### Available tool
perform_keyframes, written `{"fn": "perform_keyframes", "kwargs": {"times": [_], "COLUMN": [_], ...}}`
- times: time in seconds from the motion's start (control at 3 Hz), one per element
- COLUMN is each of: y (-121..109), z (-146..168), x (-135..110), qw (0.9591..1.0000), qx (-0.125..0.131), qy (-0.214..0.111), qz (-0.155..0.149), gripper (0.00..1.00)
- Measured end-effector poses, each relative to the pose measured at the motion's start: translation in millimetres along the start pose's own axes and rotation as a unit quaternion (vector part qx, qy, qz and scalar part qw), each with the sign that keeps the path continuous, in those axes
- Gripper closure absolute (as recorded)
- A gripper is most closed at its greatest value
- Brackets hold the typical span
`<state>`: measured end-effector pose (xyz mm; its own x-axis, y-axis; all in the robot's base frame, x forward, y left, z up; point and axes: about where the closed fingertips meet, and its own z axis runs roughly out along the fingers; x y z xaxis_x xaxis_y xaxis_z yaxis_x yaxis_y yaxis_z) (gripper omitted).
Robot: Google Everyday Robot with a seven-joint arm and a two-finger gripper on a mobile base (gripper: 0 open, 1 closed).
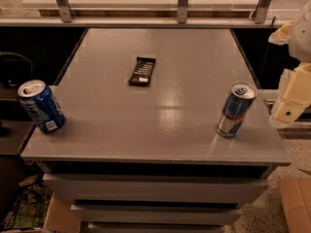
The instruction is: Move redbull can near rxbar chocolate
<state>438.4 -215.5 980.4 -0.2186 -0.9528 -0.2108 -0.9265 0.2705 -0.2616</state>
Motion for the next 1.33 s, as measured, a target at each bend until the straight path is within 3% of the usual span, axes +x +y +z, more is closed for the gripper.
{"fn": "perform_keyframes", "kwargs": {"times": [0.67, 1.0, 1.33], "y": [-0.5, 0.1, 2.5], "z": [-0.4, 7.6, 25.7], "x": [-0.9, -0.8, 0.0], "qw": [0.9999, 0.9979, 0.9901], "qx": [0.002, -0.006, -0.022], "qy": [-0.017, -0.062, -0.135], "qz": [0.003, 0.015, 0.032], "gripper": [0.00, 0.00, 0.00]}}
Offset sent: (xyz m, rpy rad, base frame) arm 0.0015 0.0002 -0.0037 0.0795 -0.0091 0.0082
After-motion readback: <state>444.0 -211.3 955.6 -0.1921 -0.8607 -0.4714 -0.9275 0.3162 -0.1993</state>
